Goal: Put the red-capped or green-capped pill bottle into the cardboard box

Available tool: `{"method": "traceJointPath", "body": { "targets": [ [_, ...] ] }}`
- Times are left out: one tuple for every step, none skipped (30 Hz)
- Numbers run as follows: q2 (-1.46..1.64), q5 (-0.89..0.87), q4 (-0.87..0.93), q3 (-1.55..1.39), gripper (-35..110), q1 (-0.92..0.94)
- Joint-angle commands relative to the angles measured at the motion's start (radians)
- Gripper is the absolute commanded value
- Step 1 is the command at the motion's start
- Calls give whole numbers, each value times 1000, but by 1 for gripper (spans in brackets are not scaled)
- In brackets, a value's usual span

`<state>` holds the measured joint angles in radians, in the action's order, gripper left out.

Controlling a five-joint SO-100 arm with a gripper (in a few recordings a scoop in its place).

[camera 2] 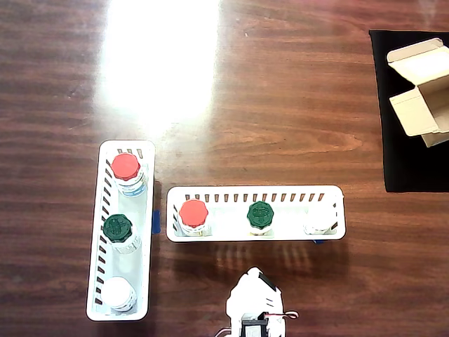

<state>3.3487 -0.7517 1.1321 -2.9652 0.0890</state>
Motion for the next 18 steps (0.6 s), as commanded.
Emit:
{"method": "traceJointPath", "body": {
  "targets": [
    [86,-35,11,5,-2,-25],
    [86,-41,11,5,-2,-20],
    [86,-18,11,5,-2,-14],
    [86,-8,11,5,-2,-9],
    [86,-9,11,5,-2,-8],
    [86,-11,11,5,-2,-8],
    [86,-11,11,5,-2,-9],
    [86,-11,11,5,-2,-9],
    [86,-11,11,5,-2,-11],
    [86,-11,11,5,-2,-11],
    [86,-26,11,5,-2,-11],
    [86,-57,11,5,-2,0],
    [86,-115,11,5,-2,21],
    [86,-178,11,5,-2,52],
    [86,-247,11,5,-2,86],
    [87,-296,11,5,-2,117],
    [87,-324,9,5,-2,138],
    [87,-359,6,5,-2,156]
  ]
}}
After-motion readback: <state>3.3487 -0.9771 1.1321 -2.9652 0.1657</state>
